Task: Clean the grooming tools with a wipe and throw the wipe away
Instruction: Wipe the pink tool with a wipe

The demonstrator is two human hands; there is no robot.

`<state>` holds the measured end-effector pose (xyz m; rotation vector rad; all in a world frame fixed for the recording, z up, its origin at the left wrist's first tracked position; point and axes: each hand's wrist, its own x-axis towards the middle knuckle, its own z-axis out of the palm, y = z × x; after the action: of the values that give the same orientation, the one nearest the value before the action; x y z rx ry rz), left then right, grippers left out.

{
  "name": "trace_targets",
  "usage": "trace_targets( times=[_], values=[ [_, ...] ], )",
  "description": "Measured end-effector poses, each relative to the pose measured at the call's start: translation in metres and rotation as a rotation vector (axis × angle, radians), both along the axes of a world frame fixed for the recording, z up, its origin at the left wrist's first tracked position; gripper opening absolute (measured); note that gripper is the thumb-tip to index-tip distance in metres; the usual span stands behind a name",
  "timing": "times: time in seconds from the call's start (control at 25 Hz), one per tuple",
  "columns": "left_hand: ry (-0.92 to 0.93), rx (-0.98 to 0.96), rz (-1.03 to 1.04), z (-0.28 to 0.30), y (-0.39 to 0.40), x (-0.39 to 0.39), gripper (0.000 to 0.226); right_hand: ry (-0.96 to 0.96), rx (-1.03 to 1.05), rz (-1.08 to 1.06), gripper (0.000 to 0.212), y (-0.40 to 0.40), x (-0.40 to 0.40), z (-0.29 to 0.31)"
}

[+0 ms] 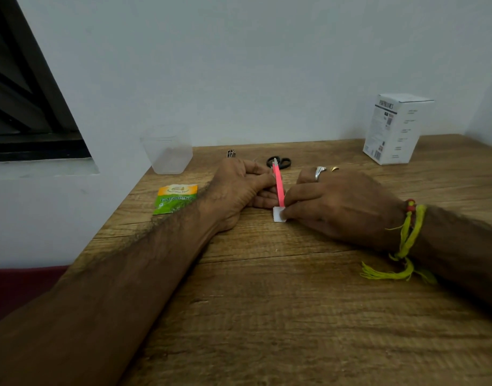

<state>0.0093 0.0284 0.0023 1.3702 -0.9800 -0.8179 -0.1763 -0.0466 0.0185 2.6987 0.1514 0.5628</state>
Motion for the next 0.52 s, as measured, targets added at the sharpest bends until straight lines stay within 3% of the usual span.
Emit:
trace_targets(
  times=[0.12,0.2,0.36,0.44,0.52],
  values=[
    [0.011,-0.007,0.004,0.001,0.000,-0.001,0.004,0.056,0.003,0.001,0.015,-0.002,0.000,-0.001],
    [0.034,-0.032,-0.011,0.003,0.003,-0.004,0.007,-0.041,0.159,-0.022,0.013,-0.007,-0.002,-0.003],
    [0.002,-0.101,-0.095,0.003,0.007,-0.008,0.015,-0.601,1.215,-0.151,0.006,-0.020,-0.001,0.000],
    [0.026,-0.121,-0.128,0.002,0.007,-0.009,0.015,-0.650,1.575,-0.224,0.003,-0.021,0.004,-0.004],
    [0.030,-0.129,-0.141,0.001,0.006,-0.010,0.021,-0.627,1.794,-0.242,0.005,-0.022,0.008,-0.009]
  ],
)
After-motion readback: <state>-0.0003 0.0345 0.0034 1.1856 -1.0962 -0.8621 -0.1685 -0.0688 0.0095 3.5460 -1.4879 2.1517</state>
